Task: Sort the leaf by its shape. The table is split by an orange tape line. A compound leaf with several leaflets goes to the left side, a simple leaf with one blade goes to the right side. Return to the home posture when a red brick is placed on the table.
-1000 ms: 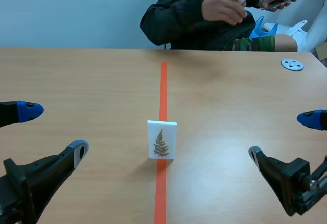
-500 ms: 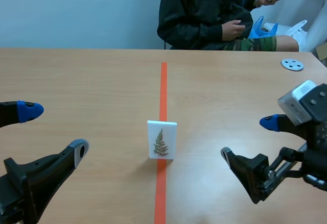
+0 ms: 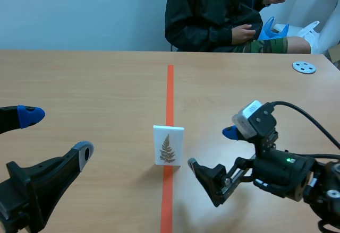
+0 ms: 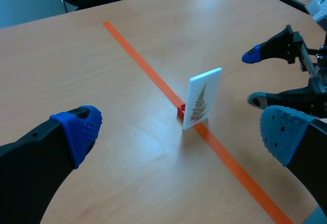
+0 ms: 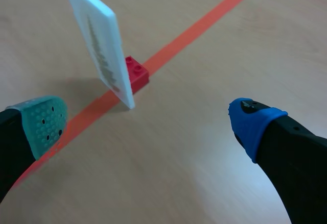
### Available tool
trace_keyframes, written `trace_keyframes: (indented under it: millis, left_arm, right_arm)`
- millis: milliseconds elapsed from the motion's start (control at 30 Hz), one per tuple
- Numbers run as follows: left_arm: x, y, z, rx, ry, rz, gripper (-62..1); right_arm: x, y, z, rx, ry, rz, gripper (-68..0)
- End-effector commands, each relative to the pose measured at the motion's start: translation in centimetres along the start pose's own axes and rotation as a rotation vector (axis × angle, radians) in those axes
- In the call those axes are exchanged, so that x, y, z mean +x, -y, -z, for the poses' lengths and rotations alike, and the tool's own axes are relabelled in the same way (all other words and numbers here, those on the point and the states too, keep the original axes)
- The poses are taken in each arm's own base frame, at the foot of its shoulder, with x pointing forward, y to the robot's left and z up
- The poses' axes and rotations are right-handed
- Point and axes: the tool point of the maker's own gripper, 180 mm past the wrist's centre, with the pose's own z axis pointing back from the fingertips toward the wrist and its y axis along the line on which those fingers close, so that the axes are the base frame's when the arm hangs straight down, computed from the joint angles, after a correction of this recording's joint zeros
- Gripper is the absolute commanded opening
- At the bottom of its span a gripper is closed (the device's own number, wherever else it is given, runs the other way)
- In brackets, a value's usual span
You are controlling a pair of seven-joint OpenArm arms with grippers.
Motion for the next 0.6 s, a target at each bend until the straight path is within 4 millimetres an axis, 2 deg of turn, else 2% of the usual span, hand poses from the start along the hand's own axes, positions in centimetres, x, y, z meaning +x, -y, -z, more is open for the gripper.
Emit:
trace_keyframes:
  millis: [0, 200, 567]
  left_arm:
    - [0.6, 0.2, 0.1, -0.005, 0.028, -0.005, 1.4]
    - [0.6, 0.2, 0.1, -0.005, 0.028, -0.005, 1.4]
    - [0.6, 0.2, 0.1, -0.005, 0.028, -0.005, 1.4]
  right_arm:
    - [1.9, 0.0, 0.7, 0.017, 0.060, -0.037, 0.4]
    - [2.1, -1.6, 3.0, 0.082, 0.073, -0.109, 0.4]
    - [1.4, -2.8, 6.5, 0.101, 0.064, -0.167, 0.4]
